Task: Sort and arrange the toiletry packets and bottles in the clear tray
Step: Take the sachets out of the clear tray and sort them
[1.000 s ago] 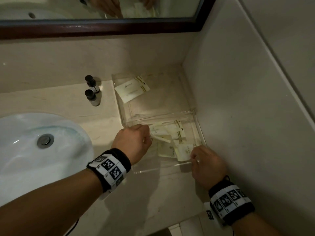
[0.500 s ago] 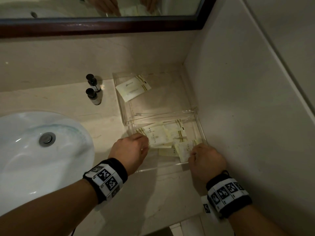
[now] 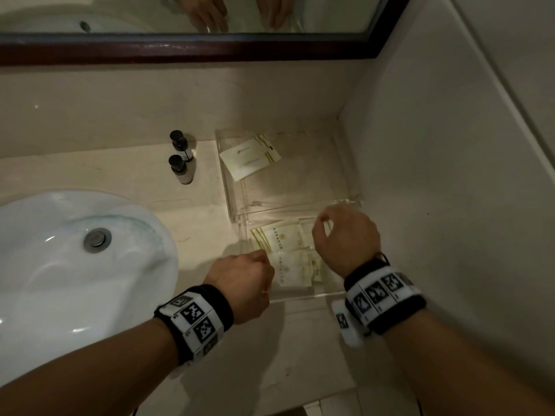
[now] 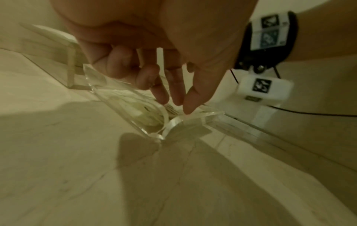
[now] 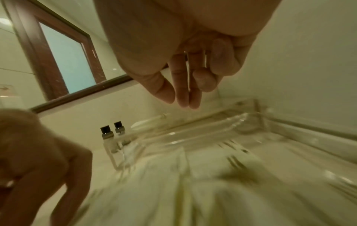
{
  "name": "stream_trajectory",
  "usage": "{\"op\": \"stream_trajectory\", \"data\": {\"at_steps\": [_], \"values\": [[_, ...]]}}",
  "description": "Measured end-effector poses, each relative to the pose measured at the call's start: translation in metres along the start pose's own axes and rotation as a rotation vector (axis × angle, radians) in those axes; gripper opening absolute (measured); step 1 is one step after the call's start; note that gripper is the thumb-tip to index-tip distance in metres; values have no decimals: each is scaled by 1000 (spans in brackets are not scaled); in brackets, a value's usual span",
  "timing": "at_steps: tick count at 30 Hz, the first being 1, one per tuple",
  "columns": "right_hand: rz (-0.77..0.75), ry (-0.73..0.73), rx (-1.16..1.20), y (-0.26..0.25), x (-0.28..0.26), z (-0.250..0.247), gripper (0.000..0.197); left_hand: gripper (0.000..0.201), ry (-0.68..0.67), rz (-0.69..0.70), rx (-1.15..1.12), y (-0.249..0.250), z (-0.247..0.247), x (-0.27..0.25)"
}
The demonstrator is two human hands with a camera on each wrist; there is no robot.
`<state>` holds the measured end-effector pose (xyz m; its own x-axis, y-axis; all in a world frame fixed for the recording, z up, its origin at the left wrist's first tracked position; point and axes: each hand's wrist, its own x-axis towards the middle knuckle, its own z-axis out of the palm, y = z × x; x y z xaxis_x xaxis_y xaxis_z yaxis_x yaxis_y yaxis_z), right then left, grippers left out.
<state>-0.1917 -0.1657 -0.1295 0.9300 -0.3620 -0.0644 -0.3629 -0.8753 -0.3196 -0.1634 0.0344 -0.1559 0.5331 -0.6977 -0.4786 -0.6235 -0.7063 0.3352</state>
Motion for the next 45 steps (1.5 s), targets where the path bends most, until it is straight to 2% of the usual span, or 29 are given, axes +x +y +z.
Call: {"op": "stream_trajectory", "data": {"at_steps": [6,10,13,21,26,29,31,40,45], "values": [[-178,-83,-13,-60,76,-6,22,21,147,-80,-143,-5,-6,2],[-396,-201,-260,-93,111,1,33,17,302,-130,-255,-17,-15,0],[-512,-244,-414,-110,127,7,29,13,372,-139,-295,-25,-23,-4],[-621,-348,-581,-132,143,4,20,15,478,-185,-340,-44,-33,-7],[-559,-386,-600,-129,139,4,23,17,489,-198,-353,-47,-36,-5],[-499,-326,-522,-124,130,-3,5,16,493,-193,-349,-46,-38,-2],[-454,-265,-463,-113,119,-9,9,15,504,-183,-355,-43,-40,-1],[-144,-228,-258,-22,26,-36,15,12,500,-122,-328,-29,-42,11],[26,-269,-273,18,-4,-20,9,13,478,-102,-299,-23,-40,14]]}}
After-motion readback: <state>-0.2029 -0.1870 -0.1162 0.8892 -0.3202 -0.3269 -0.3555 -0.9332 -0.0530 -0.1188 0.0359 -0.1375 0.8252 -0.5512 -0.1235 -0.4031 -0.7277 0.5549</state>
